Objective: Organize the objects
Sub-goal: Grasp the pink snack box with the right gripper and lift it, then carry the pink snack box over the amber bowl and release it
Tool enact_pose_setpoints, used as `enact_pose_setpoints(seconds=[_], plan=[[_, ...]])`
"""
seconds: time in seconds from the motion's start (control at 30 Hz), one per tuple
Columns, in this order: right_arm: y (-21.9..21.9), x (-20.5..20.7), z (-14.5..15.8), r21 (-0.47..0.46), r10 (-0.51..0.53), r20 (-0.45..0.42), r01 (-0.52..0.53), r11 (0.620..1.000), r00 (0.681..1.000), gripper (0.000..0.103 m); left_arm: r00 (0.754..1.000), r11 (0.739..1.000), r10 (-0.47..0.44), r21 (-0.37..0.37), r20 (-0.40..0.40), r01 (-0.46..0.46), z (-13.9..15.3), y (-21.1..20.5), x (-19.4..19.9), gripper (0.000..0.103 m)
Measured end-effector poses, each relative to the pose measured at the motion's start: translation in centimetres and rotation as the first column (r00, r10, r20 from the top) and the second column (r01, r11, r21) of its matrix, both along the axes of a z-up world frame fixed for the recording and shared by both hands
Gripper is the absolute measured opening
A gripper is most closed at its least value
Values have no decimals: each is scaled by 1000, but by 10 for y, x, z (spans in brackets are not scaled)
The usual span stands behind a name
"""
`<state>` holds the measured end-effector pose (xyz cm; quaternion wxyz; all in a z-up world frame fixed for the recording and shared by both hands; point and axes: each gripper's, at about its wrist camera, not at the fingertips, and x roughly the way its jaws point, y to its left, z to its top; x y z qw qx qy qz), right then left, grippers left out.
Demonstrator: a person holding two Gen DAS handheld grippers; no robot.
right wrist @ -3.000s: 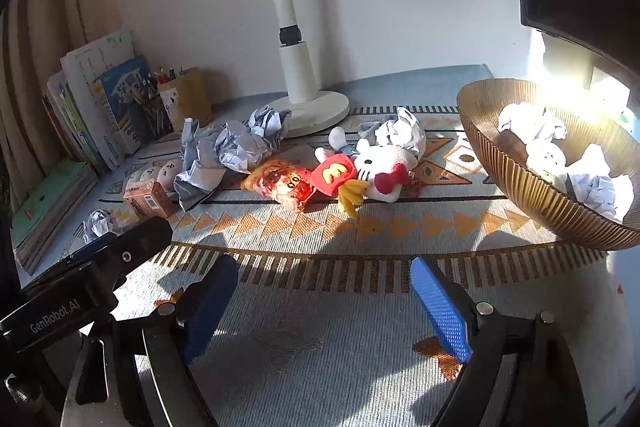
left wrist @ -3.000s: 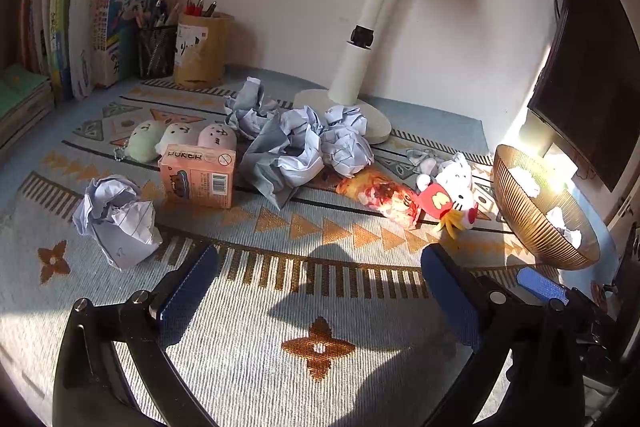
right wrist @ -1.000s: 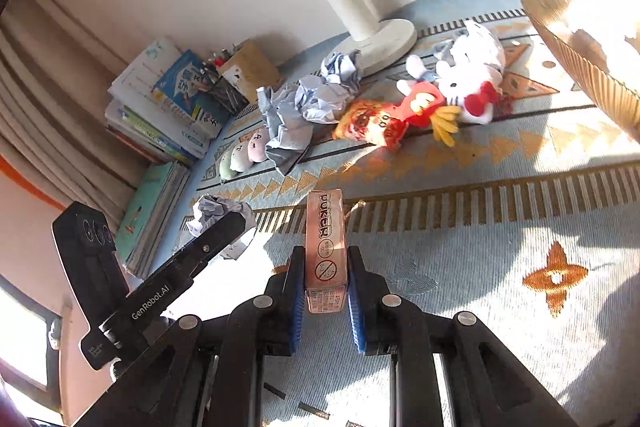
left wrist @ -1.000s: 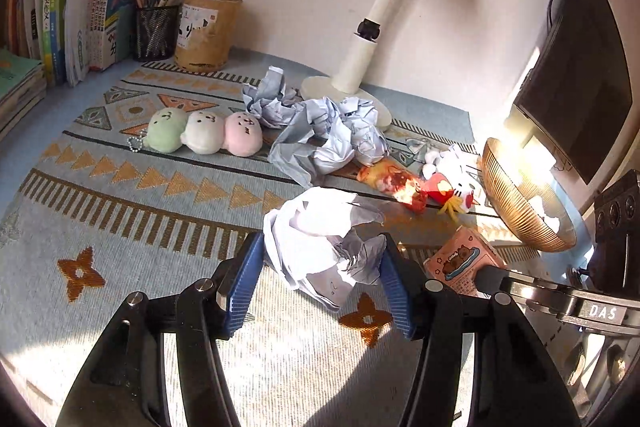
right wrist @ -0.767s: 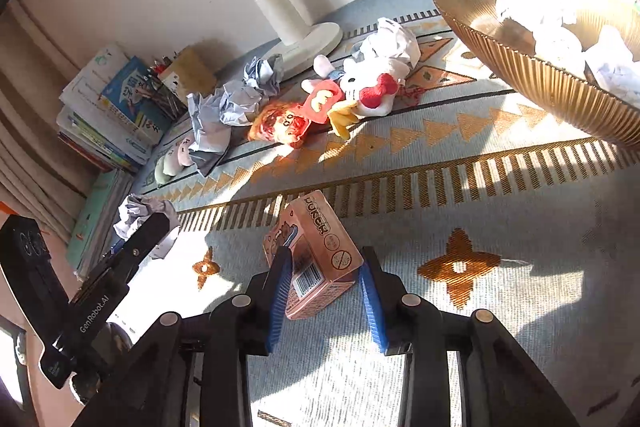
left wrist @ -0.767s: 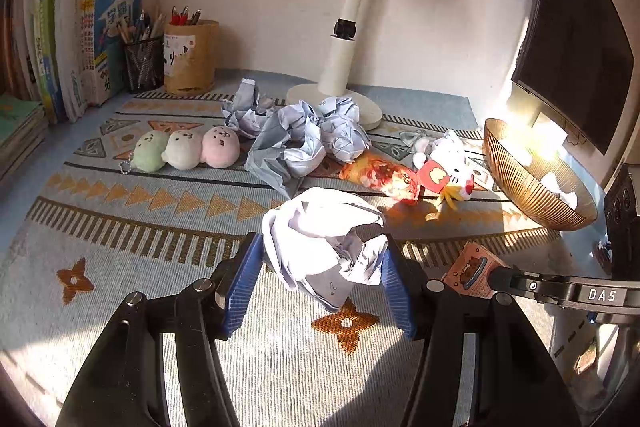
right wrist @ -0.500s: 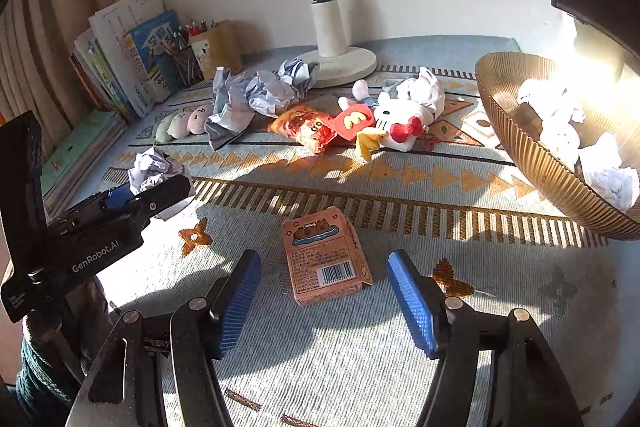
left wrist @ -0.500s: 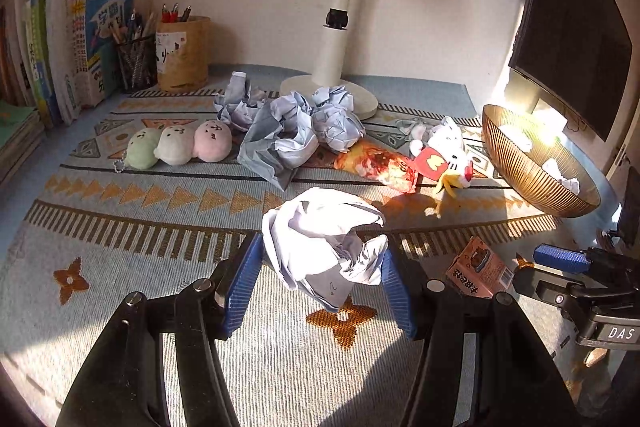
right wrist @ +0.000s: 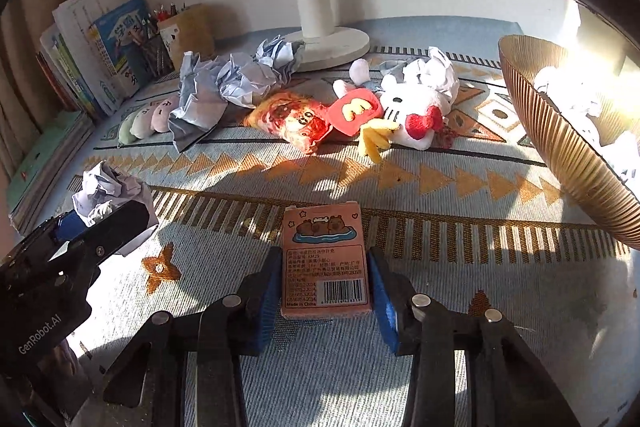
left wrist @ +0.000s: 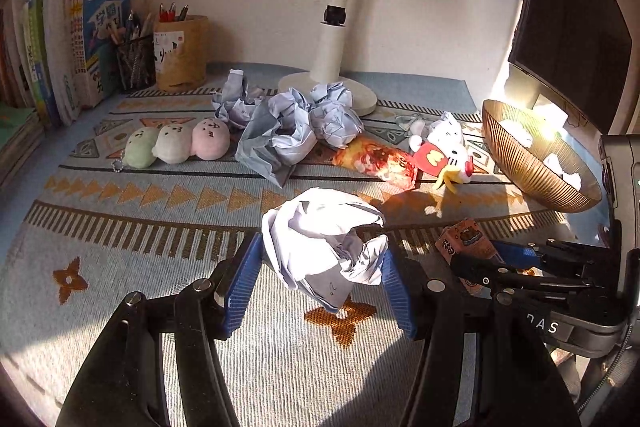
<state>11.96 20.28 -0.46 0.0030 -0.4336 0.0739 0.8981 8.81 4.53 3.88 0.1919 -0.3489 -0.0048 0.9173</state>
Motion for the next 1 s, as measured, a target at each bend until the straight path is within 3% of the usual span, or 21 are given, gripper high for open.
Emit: enact_pose_setpoints(seconds=[0.63, 1.0], plan=[[-7, 3, -1, 33, 8, -7, -8, 999, 1000, 46, 999, 998, -1, -63, 35, 3, -6, 9, -4, 58], [-9, 7, 3, 64, 0, -38, 2, 998, 999, 40, 1000, 996, 3, -84, 17, -2, -6, 12, -1, 58]])
